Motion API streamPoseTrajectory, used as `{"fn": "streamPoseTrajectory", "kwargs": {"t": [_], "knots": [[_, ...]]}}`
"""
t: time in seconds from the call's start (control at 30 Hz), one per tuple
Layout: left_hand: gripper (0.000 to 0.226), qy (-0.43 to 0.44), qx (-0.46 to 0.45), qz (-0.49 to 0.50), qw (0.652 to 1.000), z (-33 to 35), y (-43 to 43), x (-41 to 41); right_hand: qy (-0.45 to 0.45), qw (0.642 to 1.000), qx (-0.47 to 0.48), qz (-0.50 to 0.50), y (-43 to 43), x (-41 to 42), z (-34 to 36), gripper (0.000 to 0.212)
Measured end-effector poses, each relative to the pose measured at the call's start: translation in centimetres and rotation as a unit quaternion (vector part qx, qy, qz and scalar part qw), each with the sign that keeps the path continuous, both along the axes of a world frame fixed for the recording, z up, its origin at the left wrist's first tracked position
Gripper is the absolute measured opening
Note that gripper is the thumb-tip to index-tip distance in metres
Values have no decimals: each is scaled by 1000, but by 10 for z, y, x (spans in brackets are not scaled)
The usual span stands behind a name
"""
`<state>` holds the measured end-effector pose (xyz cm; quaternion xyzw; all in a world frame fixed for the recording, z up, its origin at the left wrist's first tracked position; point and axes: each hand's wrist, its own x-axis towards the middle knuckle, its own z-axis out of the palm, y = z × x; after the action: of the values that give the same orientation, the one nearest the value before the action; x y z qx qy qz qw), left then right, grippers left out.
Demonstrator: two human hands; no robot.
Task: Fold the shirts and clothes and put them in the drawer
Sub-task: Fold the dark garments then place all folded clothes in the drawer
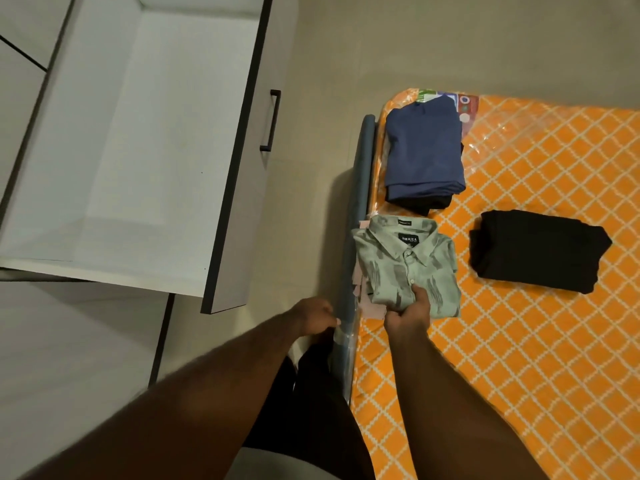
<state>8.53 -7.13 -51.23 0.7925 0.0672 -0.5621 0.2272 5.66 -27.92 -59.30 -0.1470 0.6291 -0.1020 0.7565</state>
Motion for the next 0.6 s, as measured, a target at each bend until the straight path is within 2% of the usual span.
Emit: {"fn": "streamPoseTrajectory", "kwargs": {"t": [0.07, 0.17, 0.27, 0.33, 0.4, 0.47, 0.53, 0.6], "knots": [[39, 61, -21, 142, 988, -1, -3, -15, -6, 1000, -17, -5, -3, 3, 15, 67], [56, 137, -63, 291, 945, 5, -6, -30, -24, 999, -33, -3, -8, 9, 33, 53], [70, 196, -137, 391, 889, 18, -12, -22, -32, 998, -45, 24, -8, 20, 54, 51], [77, 212, -184, 464, 840, 27, -14, -7, -51, 997, -44, 49, -5, 31, 72, 51], [83, 212, -233, 556, 769, 31, -15, 6, -93, 992, -30, 80, 1, 42, 95, 48], [93, 213, -286, 639, 682, 33, -14, 15, -155, 980, -7, 123, 11, 52, 122, 45], [105, 207, -346, 688, 604, 40, -8, 21, -209, 962, 15, 174, 26, 60, 152, 45], [105, 186, -401, 725, 528, 50, 7, 28, -245, 942, 44, 225, 44, 69, 178, 44]]}}
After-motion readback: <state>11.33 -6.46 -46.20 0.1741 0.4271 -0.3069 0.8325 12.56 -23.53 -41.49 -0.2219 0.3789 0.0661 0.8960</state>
